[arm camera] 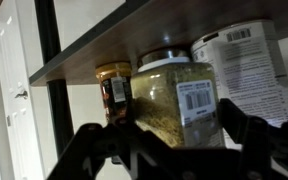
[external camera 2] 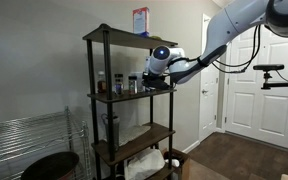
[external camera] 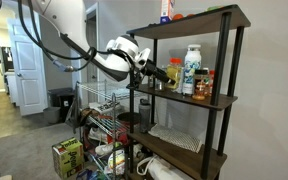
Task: Move the bottle from the first top shelf to the second top shelf
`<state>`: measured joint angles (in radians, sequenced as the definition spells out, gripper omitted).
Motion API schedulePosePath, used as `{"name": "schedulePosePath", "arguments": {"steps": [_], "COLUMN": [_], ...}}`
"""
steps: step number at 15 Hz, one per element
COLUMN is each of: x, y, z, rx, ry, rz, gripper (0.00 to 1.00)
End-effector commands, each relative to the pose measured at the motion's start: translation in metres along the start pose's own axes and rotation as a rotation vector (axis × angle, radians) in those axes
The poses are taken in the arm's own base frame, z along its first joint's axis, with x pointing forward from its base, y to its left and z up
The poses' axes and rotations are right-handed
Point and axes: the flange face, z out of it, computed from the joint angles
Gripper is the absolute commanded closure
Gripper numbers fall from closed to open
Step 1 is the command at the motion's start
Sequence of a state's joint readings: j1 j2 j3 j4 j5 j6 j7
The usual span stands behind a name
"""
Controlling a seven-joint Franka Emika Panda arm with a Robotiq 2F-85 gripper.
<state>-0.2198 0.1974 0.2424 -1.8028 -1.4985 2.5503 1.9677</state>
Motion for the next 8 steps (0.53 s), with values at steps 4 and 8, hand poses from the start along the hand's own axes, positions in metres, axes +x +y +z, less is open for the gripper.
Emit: {"name": "schedulePosePath", "arguments": {"steps": [4, 8], "x": [0.005, 0.003], "y": [-0.002, 0.001], "z": [0.023, 0.032], "rx": [-0.018, -0.035], "ry": [0.097, 0.113], "rz": [0.056, 0.071], "gripper": [0.43, 0.43]}}
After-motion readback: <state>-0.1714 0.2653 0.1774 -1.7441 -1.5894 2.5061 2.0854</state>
